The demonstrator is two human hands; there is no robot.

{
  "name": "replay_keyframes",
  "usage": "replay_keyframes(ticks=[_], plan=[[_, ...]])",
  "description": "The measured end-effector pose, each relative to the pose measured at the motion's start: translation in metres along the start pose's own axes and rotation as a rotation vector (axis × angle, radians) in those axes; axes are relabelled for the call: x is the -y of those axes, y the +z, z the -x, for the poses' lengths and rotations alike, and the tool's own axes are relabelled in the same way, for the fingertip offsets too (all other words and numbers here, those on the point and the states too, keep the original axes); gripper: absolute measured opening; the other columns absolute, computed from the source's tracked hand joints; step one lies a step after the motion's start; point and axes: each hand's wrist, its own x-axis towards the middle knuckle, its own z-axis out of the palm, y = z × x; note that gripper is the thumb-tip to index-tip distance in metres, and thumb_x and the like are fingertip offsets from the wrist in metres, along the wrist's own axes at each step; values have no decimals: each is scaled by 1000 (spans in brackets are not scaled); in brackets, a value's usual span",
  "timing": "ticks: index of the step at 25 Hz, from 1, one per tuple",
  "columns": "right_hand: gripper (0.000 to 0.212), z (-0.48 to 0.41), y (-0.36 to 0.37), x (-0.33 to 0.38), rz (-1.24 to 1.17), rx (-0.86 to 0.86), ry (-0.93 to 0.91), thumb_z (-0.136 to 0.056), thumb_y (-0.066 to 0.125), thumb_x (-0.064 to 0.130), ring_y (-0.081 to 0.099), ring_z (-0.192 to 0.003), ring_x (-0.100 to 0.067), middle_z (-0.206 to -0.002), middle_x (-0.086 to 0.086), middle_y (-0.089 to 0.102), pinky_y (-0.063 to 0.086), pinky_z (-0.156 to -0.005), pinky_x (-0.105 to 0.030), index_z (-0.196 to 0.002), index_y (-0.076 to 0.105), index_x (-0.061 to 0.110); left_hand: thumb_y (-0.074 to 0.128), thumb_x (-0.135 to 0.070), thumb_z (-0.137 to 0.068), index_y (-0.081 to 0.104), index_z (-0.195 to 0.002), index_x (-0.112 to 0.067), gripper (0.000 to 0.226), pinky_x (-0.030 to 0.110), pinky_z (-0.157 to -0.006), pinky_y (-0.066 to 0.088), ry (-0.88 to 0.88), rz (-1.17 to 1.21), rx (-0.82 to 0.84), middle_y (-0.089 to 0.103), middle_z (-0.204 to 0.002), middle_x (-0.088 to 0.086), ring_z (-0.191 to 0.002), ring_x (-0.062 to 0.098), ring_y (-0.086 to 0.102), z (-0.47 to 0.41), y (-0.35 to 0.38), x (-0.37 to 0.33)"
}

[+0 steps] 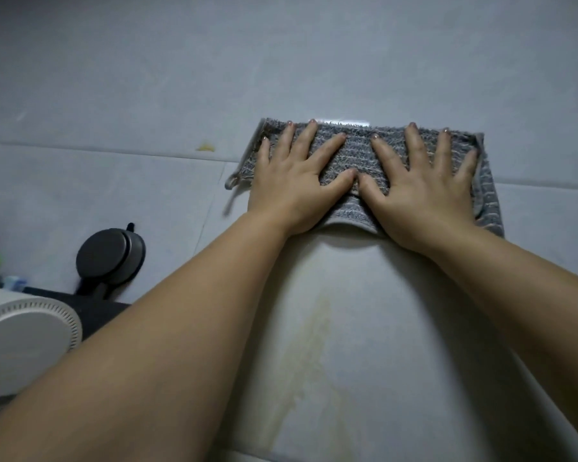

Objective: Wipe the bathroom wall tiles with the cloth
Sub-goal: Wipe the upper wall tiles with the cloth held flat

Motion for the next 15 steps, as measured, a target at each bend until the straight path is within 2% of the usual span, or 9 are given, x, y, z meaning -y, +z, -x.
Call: replay_keyframes(ticks=[7,12,15], plan=[[70,66,3,5,30,38,-90,-85,9,68,-14,-148,-32,-163,1,-7,-11,-114,-60,-150,0,45,7,-75,-81,10,-152,-50,75,50,-121,-5,27,-10,25,2,-166,-8,-152,18,-6,75,1,3],[66,35,-2,18,38,86,-58,-89,11,71,-16,-146,-38,-162,-2,-13,-11,-112,-65,-149,-5,48,13,-74,-86,8,-153,-47,72,50,-121,-6,-3,-8,40,2,-166,-9,-152,17,-4,42,-6,18],[64,17,-1,40,5,85,-61,-90,12,72,-17,-145,-39,-162,-4,-13,-12,-111,-65,-149,0,50,16,-72,-86,11,-153,-47,72,50,-120,-7,-37,-23,36,3,-166,-9,-152,17,-4,30,-8,38]])
